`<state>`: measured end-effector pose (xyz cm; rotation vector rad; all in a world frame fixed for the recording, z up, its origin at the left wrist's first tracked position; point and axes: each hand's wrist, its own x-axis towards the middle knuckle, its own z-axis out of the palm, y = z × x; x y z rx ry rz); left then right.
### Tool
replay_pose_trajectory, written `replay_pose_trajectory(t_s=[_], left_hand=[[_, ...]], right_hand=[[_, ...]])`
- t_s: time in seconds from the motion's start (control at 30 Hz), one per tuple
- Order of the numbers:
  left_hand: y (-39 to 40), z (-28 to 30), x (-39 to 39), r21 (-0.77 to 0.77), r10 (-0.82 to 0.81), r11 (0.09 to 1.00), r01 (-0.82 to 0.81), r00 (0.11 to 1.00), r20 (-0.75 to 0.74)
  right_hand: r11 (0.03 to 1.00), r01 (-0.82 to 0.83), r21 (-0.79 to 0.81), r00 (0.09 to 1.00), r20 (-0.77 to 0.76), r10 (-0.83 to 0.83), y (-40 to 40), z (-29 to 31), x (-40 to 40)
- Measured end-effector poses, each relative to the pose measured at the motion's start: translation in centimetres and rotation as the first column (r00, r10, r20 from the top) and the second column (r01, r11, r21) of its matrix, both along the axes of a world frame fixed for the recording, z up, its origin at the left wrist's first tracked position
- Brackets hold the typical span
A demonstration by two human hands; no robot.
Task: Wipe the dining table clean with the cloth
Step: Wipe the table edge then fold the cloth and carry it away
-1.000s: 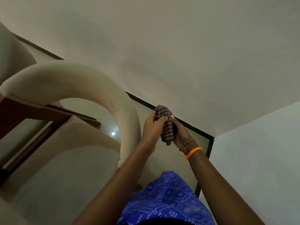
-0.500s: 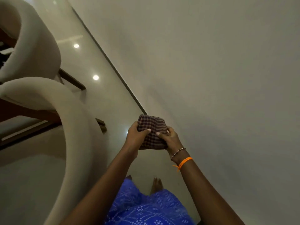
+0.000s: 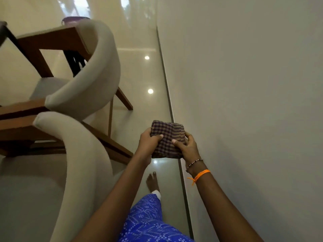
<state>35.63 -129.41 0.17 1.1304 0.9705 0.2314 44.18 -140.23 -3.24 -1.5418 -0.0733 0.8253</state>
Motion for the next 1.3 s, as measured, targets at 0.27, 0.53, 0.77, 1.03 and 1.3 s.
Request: replay_pose_trajectory(t_s=[0.27, 0.53, 0.77, 1.03, 1.3], left_hand=[[14.9, 2.3, 11.3, 0.022, 0.035, 0.999, -0.035, 0.999, -0.026], [30.2, 0.8, 23.2, 0.024, -0.003, 1.0, 0.003, 1.0, 0.0], [42.9, 2.3, 34.2, -0.013, 0.237, 0.971, -0.237, 0.971, 0.016], [60.6, 1.1, 44.2, -0.005, 0.401, 0.916, -0.401, 0.915, 0.029], [82.6, 0.0, 51.0, 0.053, 0.517, 0.855, -0.516, 0.856, -0.016]], right_hand=[[0.975, -0.188, 0.12, 0.978, -0.073, 0.197, 15.4, 3.2, 13.7], [0.962, -0.228, 0.152, 0.953, -0.167, 0.253, 32.7, 1.2, 28.3], [0.929, -0.317, 0.189, 0.914, -0.199, 0.352, 48.2, 2.9, 40.2], [0.879, -0.403, 0.255, 0.855, -0.237, 0.461, 66.9, 2.7, 50.6], [0.86, -0.473, 0.193, 0.819, -0.263, 0.51, 89.9, 2.1, 56.0]])
